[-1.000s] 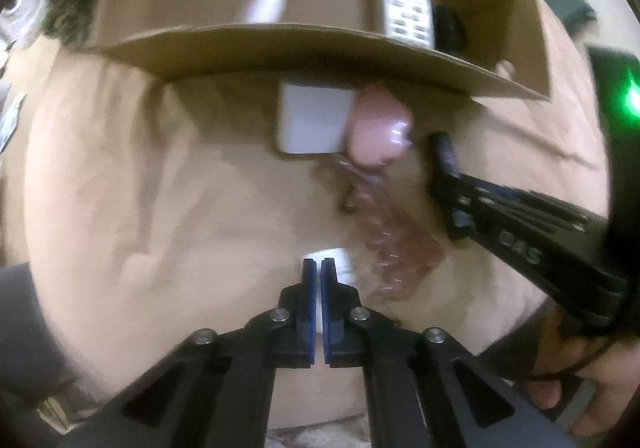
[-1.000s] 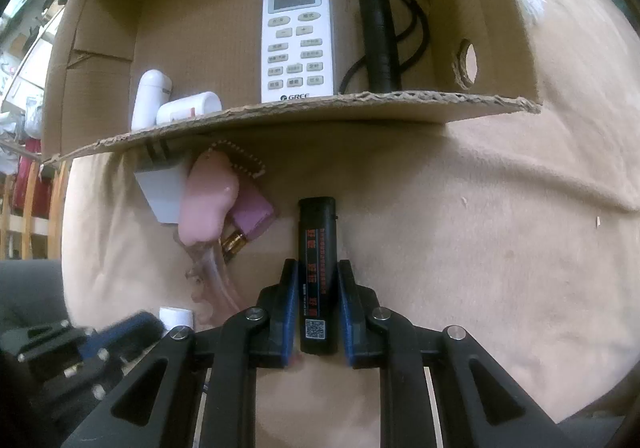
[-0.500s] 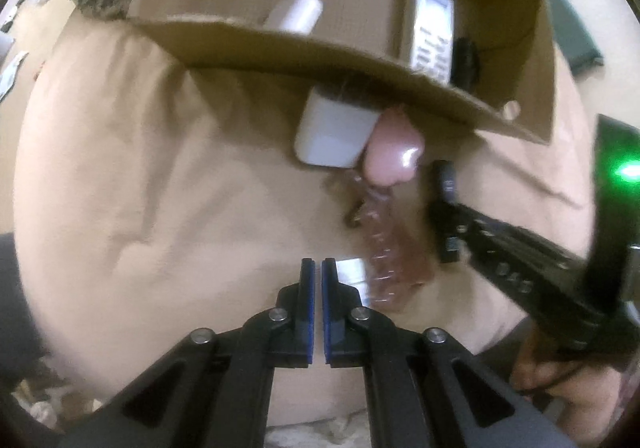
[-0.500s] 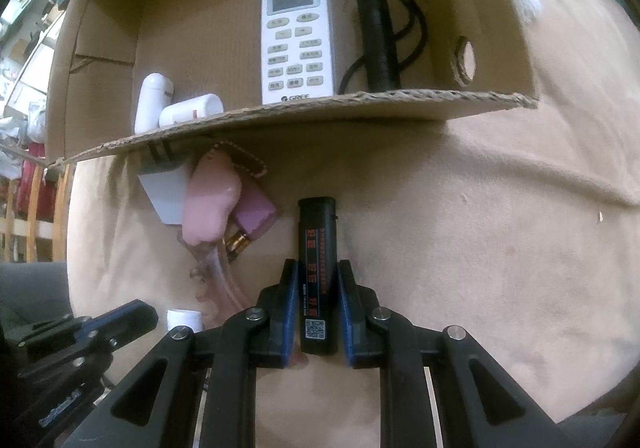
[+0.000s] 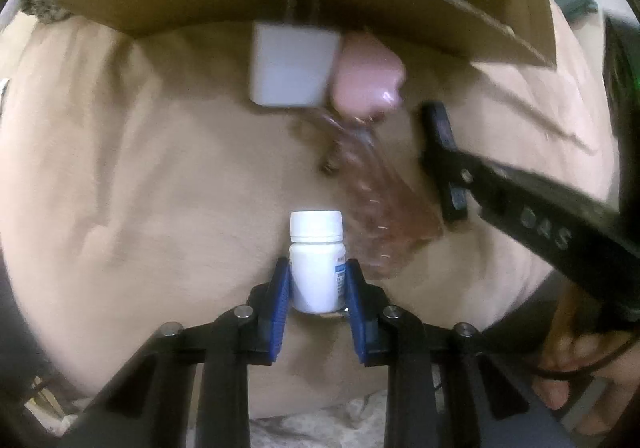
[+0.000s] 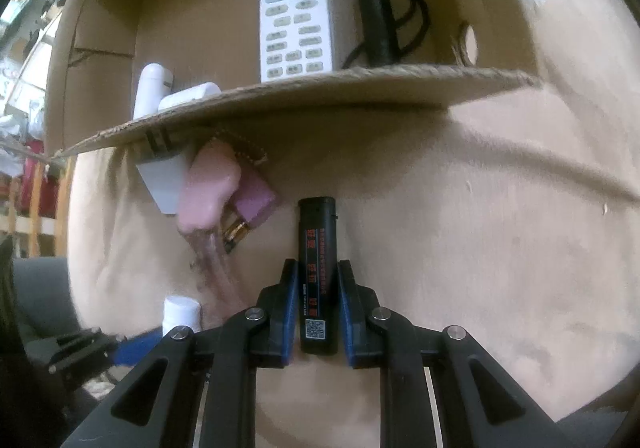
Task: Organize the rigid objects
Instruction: 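Carry the battery pack and pill bottle into the box and open both tools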
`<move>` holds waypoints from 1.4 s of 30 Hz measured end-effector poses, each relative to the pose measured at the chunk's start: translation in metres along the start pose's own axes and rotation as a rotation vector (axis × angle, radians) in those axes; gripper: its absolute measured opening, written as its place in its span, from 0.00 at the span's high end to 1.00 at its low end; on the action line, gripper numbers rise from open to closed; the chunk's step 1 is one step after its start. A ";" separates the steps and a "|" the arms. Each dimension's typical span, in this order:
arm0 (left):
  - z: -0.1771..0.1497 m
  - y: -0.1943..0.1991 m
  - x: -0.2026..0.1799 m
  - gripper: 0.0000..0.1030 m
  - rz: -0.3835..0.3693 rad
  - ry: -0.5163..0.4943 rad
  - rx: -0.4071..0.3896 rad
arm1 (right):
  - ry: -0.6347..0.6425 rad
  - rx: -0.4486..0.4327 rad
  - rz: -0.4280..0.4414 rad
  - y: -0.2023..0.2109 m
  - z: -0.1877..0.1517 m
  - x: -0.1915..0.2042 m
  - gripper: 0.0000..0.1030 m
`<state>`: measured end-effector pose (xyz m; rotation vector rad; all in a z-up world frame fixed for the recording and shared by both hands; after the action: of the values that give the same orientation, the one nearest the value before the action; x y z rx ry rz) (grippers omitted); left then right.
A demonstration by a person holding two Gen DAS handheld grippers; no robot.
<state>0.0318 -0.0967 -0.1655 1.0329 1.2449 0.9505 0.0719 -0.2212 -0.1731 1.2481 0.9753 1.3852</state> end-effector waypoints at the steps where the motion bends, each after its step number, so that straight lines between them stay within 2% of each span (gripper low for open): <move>1: 0.002 0.003 0.003 0.77 0.014 0.009 -0.016 | -0.010 -0.002 0.016 0.002 0.000 -0.002 0.80; 7: 0.006 0.021 0.027 0.77 0.063 0.089 -0.074 | -0.002 -0.019 0.019 0.009 -0.003 -0.004 0.81; 13: 0.003 0.044 0.043 0.77 0.109 0.111 -0.128 | 0.001 -0.052 0.020 0.022 -0.008 -0.004 0.81; 20: 0.001 0.077 0.054 0.77 0.151 0.129 -0.217 | -0.011 -0.117 0.064 0.053 -0.016 -0.002 0.81; 23: -0.002 0.092 0.050 0.77 0.225 0.096 -0.277 | -0.009 -0.160 0.069 0.067 -0.016 0.003 0.81; 24: 0.003 0.098 0.062 0.77 0.231 0.095 -0.289 | -0.003 -0.171 0.070 0.071 -0.015 0.004 0.81; 27: 0.016 0.096 0.050 0.77 0.221 0.109 -0.318 | 0.009 -0.201 0.079 0.083 -0.012 0.004 0.81; 29: 0.026 0.099 0.055 0.77 0.220 0.107 -0.337 | 0.017 -0.224 0.087 0.093 -0.011 0.003 0.81; 33: 0.035 0.116 0.049 0.77 0.205 0.099 -0.384 | 0.038 -0.285 0.105 0.115 -0.003 0.007 0.81; 38: 0.056 0.143 0.041 0.77 0.212 0.058 -0.450 | 0.072 -0.371 0.130 0.139 0.017 0.011 0.81; 42: 0.084 0.154 0.038 0.77 0.213 0.036 -0.488 | 0.103 -0.419 0.126 0.151 0.040 0.017 0.81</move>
<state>0.1177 -0.0259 -0.0246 0.7685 0.8756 1.3615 0.0889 -0.2346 -0.0171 0.9416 0.6351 1.6639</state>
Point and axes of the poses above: each gripper's, at about its wrist camera, not at the fingertips, and y roughly against the way its jaws point, x to its left, z to its top, the point moved 2 cm from there along -y, roughly the way its jaws point, and after that the axes turned 4 degrees about -z, right-handed, at the moved point
